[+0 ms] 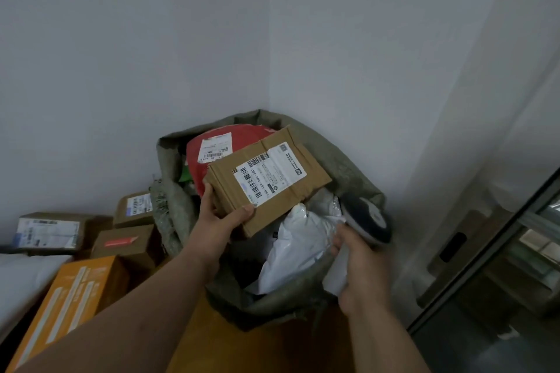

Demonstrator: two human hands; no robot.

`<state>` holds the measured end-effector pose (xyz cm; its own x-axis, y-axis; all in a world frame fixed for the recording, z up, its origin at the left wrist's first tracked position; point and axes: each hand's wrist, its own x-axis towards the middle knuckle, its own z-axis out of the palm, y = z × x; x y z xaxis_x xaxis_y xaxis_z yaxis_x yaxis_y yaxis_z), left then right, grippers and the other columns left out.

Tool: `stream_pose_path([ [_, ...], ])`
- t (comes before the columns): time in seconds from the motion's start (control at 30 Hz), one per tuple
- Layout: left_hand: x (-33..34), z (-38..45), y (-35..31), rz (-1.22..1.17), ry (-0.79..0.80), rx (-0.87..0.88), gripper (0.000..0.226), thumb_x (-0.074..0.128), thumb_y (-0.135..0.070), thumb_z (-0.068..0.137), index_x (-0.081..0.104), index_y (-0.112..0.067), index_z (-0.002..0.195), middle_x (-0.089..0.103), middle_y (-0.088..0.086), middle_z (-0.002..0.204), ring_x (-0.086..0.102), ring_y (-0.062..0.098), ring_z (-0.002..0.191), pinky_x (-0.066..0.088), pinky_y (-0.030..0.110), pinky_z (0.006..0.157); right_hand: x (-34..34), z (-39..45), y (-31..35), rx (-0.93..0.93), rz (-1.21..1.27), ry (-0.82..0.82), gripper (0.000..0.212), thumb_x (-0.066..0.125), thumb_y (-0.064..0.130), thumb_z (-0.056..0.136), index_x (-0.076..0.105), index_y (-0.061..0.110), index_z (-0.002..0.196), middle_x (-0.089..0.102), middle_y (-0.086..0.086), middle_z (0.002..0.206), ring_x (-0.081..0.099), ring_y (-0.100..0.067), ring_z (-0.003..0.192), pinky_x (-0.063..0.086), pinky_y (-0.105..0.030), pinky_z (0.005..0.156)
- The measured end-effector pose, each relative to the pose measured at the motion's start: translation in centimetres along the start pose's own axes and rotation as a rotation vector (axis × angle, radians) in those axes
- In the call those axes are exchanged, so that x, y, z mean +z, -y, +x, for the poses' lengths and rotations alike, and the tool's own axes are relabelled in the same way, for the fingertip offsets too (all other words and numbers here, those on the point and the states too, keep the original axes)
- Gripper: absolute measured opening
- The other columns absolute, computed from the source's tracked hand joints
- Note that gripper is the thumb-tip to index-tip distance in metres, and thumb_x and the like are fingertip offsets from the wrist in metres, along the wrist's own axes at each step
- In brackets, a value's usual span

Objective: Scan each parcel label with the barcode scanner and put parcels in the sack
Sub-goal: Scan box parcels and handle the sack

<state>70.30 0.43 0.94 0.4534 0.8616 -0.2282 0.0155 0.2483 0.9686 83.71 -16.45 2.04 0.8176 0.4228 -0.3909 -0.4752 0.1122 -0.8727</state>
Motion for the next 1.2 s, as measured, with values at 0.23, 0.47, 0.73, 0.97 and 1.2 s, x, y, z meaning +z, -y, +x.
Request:
stream_pose_path([
  [0.23, -0.5, 0.7, -1.2, 0.084, 0.028, -0.041, 0.109, 0.083, -0.018, 0.072, 0.017, -0.045, 0.154, 0.053, 0.003, 0.135, 0.057, 0.024, 0.114, 0.046, 0.046, 0.104, 0.8, -1.4, 4.4, -0.278, 0.127, -0.026, 0.039, 0.076, 0.026, 0.082, 0.066, 0.021, 0.119, 0.070, 0.003, 0.112, 0.065, -0.015, 0.109, 0.050, -0.038, 0.097],
  [0.47, 0.1, -0.9, -2.3, 0.370, 0.189, -0.202, 0.099, 0.083, -0.023, 0.077, 0.020, -0.029, 0.153, 0.056, -0.006, 0.123, 0.054, 0.024, 0.118, 0.046, 0.041, 0.103, 3.3, -2.4, 5.0, -0.366, -0.056, 0.101, 0.010, 0.073, 0.029, 0.087, 0.068, 0.032, 0.095, 0.074, 0.020, 0.082, 0.070, 0.002, 0.084, 0.053, -0.028, 0.078],
  [0.73, -2.7, -6.1, -5.6, 1.209, 0.549, -0.204, 0.068, 0.026, -0.064, 0.099, 0.048, -0.018, 0.144, 0.050, 0.007, 0.147, 0.048, 0.025, 0.133, 0.034, 0.033, 0.108, 5.1, -5.3, 3.0, -0.629, -0.382, 0.105, 0.037, 0.075, 0.023, 0.085, 0.061, 0.014, 0.118, 0.070, 0.004, 0.102, 0.062, 0.018, 0.075, 0.043, 0.001, 0.055],
  [0.97, -10.8, -10.3, -8.8, 1.123, 0.413, 0.052, 0.034, 0.051, -0.049, 0.098, 0.069, -0.020, 0.103, 0.071, -0.005, 0.091, 0.062, 0.006, 0.084, 0.045, 0.024, 0.074, 9.1, -12.9, -1.6, -0.415, -0.381, 0.199, 0.028, 0.078, 0.026, 0.081, 0.065, 0.013, 0.102, 0.072, 0.000, 0.089, 0.069, -0.011, 0.077, 0.059, -0.040, 0.075],
  [1.2, -27.0, -16.8, -4.6, 0.622, -0.077, -0.017, 0.020, 0.057, -0.034, 0.099, 0.069, -0.018, 0.099, 0.072, 0.004, 0.089, 0.067, 0.017, 0.083, 0.050, 0.025, 0.071, 14.1, -23.9, -10.3, -0.089, -0.396, 0.459, 0.022, 0.078, 0.023, 0.083, 0.067, 0.019, 0.101, 0.069, -0.007, 0.090, 0.067, -0.025, 0.085, 0.059, -0.044, 0.083],
])
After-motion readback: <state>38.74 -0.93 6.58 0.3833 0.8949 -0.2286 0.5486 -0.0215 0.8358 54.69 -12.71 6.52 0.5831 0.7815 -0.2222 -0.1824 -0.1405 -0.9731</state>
